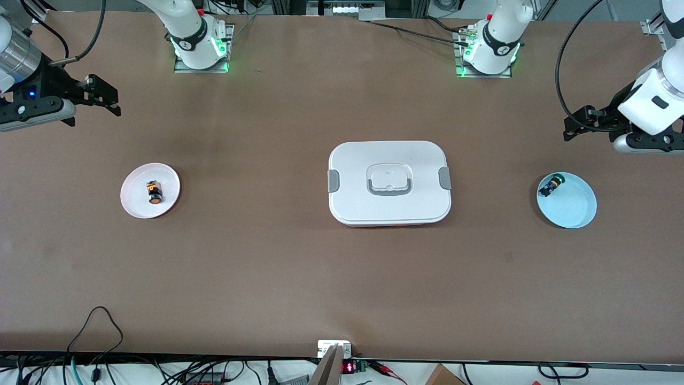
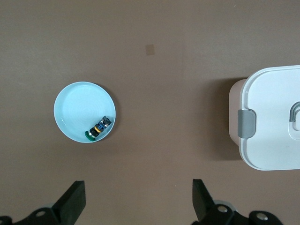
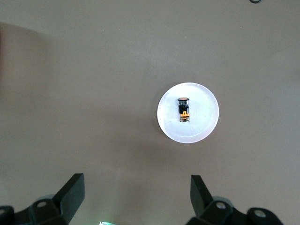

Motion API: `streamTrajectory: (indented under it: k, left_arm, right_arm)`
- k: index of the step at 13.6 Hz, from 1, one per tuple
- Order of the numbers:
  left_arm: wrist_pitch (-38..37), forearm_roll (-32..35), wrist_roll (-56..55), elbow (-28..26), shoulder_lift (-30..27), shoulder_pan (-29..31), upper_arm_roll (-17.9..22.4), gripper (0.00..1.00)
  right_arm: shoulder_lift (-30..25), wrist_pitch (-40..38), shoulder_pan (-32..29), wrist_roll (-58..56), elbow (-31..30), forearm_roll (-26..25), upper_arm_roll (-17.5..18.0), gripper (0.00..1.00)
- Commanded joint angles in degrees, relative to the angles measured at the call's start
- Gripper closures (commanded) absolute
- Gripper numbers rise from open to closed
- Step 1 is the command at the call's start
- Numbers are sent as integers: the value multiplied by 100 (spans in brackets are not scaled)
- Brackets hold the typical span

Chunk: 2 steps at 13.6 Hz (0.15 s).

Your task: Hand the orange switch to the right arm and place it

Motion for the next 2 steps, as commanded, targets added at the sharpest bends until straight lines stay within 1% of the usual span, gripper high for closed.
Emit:
streamTrajectory:
  k: [1,2]
  left_arm:
    - [-103,97,98,130,57,0,8,0]
    - [-103,97,98,130,57,0,8,0]
  right_arm:
    - [28,-94,-11,87,102,18,15,0]
    - [37,-94,-11,70,102,10,15,0]
